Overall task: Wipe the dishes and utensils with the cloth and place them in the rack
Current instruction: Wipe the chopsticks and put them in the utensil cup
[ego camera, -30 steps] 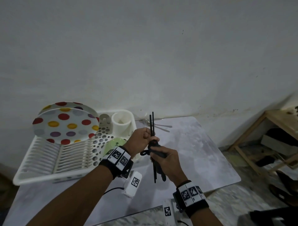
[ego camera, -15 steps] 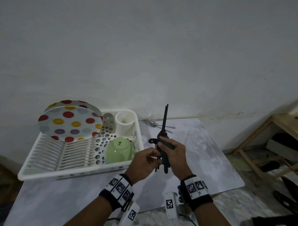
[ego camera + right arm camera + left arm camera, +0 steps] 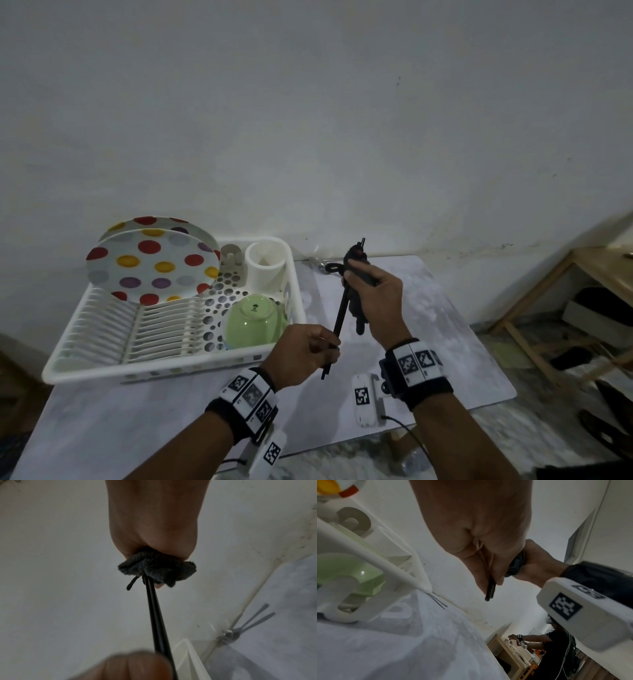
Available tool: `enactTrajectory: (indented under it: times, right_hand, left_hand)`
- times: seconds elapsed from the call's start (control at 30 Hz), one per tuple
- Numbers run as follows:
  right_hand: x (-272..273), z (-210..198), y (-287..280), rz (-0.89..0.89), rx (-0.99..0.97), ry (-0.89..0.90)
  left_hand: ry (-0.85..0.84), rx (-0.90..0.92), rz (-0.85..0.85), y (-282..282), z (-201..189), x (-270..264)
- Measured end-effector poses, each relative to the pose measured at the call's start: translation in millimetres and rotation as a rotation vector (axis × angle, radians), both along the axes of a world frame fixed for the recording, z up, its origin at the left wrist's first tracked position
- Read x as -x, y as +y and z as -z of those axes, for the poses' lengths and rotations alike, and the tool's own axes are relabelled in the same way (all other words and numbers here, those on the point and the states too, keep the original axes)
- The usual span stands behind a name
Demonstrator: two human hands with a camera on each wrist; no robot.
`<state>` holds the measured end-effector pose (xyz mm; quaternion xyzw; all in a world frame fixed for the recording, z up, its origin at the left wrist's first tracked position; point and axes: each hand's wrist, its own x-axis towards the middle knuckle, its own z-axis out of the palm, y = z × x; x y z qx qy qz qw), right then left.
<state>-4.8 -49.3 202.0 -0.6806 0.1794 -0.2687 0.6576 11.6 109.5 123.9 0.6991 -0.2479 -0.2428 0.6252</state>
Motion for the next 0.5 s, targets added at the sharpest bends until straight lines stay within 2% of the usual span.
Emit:
enactTrajectory:
  times: [0.2,0.33,0.5]
  right_hand:
    - [-15,-34,-1,-0.005,-0.009,-0.099]
    - [-18,-47,13,-0.041,0.037,-0.141]
    - [-23,-53,32,-0.058,0.092,-0.171]
  left_hand:
    - [-0.035,0.024,-0.001,18,-11,-4]
    - [-0.168,-0.026,0.033,28,-27,-11]
    - [-0.211,-0.033,-0.042,26,-41,-19]
